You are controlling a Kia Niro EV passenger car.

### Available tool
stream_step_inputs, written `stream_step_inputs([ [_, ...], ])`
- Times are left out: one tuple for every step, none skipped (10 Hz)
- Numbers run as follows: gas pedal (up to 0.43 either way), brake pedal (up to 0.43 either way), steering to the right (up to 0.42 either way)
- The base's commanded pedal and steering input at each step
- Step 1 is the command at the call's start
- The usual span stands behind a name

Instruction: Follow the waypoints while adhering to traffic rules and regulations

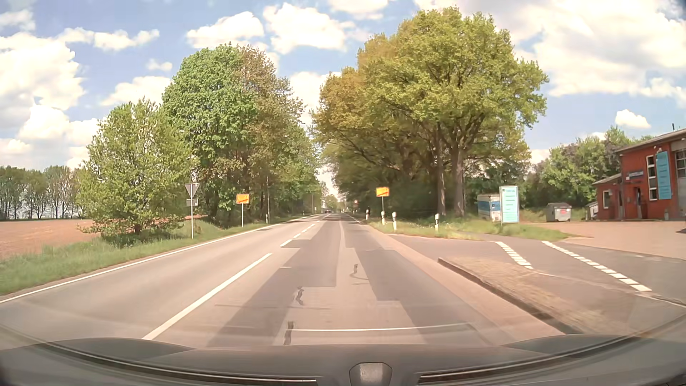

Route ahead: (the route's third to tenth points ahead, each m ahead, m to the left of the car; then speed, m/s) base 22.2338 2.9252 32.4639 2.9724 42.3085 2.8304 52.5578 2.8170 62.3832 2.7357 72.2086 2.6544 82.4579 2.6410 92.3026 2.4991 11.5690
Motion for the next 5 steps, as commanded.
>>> stream_step_inputs([
  [0.130,0.000,-0.005],
  [0.130,0.000,-0.005],
  [0.130,0.000,-0.005],
  [0.130,0.000,-0.004],
  [0.130,0.000,-0.005],
])
